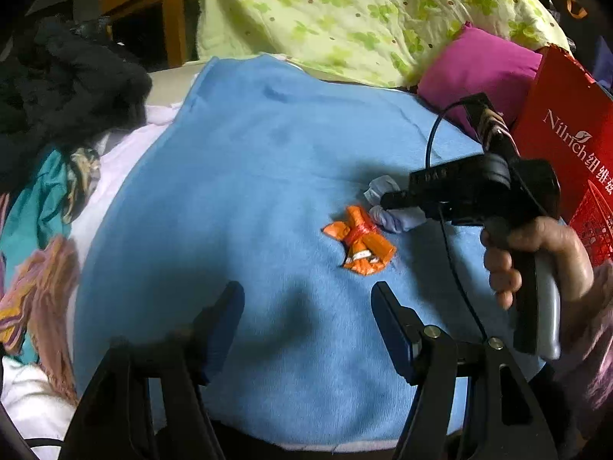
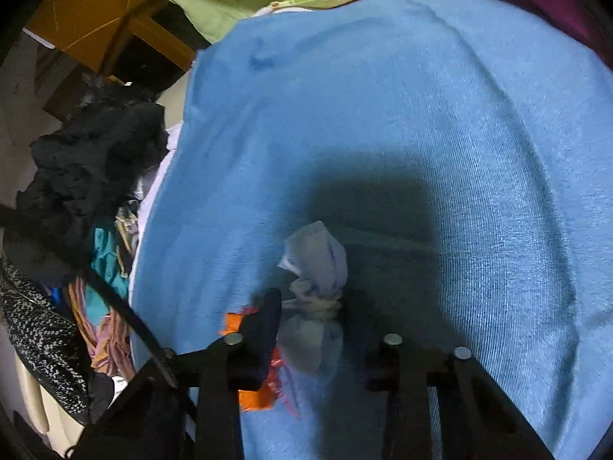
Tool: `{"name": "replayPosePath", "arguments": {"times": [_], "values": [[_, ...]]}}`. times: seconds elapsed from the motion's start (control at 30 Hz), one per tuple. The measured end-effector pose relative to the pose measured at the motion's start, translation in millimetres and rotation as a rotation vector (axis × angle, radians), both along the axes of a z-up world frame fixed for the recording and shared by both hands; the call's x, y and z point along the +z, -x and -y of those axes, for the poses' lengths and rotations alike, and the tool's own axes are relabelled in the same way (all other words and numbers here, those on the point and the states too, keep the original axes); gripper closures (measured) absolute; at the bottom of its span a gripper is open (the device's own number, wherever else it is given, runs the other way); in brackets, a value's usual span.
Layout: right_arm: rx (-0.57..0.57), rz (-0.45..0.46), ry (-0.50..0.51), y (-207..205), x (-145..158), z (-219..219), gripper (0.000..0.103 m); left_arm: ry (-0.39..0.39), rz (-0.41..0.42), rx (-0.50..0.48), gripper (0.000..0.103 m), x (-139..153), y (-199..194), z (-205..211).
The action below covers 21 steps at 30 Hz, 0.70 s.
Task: Collect trash
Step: 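Grasp the orange ribbon-tied item with the left tool while the right tool grasps the light blue cloth bundle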
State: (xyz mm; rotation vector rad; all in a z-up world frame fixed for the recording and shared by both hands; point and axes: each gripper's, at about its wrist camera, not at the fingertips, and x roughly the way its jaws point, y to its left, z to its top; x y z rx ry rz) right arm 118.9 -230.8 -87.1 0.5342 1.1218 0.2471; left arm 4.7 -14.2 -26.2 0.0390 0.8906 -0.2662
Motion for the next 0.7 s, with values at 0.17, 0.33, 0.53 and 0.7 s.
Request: {"name": "replayPosePath", "arguments": {"times": [0.17, 0.33, 0.53, 0.7], "values": [[-0.041, 0.075, -0.031, 27.7, 18.7, 37.6, 0.077, 0.046, -0.045, -0.043, 0.034, -10.6, -29.0, 19.8], [-0.081, 0.15, -0.061, 70.2, 52.3, 77.5, 0.077, 0.094, -0.116, -0.048, 0.034, -31.5, -62.8, 47.4], [-0.104, 0.236, -0.05, 120.9, 87.8, 102.8, 0.077, 0.129, -0.215, 0.01, 0.065, -58.8, -87.9, 57.2], [-0.114, 0.327, 0.007, 164.6, 119.2, 109.5, 0.077, 0.105, -0.212, 0.051, 0.076, -50.3, -77.9, 56.4]]}}
